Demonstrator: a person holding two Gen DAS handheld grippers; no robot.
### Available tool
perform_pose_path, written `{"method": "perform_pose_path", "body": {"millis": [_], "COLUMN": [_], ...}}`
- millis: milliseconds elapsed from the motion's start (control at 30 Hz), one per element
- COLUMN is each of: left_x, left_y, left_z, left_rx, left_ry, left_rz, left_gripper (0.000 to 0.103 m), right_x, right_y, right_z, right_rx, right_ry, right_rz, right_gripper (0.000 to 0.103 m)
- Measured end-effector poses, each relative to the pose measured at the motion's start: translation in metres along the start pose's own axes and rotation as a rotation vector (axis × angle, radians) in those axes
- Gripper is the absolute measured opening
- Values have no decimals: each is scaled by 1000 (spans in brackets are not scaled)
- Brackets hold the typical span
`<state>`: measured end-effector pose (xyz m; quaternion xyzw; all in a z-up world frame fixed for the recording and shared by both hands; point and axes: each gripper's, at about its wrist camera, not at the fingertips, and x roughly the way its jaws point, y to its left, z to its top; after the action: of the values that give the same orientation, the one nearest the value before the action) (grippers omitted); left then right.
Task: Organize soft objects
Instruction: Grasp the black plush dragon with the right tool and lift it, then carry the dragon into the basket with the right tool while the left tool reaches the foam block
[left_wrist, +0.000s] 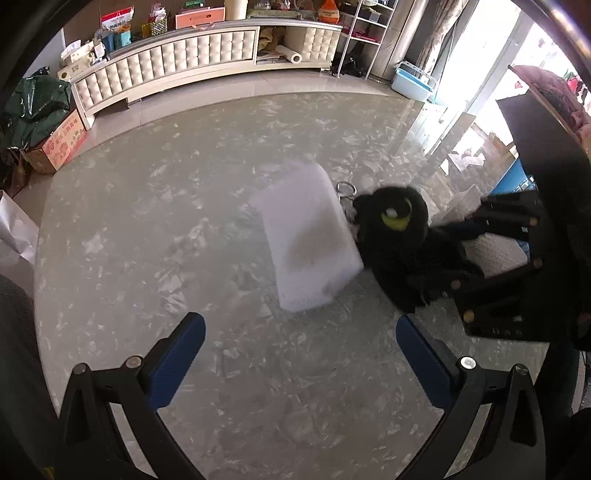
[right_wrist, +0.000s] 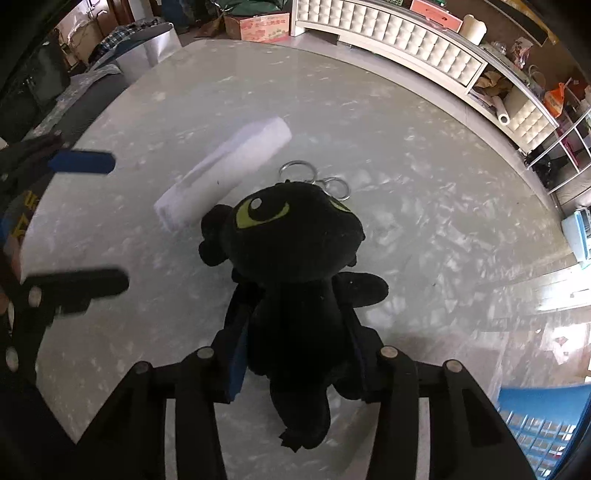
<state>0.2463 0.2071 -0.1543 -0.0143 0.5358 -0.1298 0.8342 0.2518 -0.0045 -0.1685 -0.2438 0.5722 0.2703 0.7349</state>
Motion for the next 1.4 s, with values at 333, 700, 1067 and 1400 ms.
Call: {"method": "perform_pose_path", "body": {"millis": [333,700,1067,1400], "left_x": [-16,-15,-1,27], "left_y": [9,2,-6,-21], "left_z": [-6,-4,12,22], "left_rx": [-12,-10,-8,21], "left_ry": [-26,-13,14,52], "left_rz": [-14,-17,-10,11], "left_gripper": [103,103,103,103], "right_x": [-37,-83,-173,-222], "right_y": [1,-10,-51,-98], "right_z": [-22,-46,-78,-113], "right_rx": [96,155,227,314], "right_ry": [-54,-122,-279,-343], "right_rz": [32,68,12,-106], "right_gripper": [40,41,41,41]}}
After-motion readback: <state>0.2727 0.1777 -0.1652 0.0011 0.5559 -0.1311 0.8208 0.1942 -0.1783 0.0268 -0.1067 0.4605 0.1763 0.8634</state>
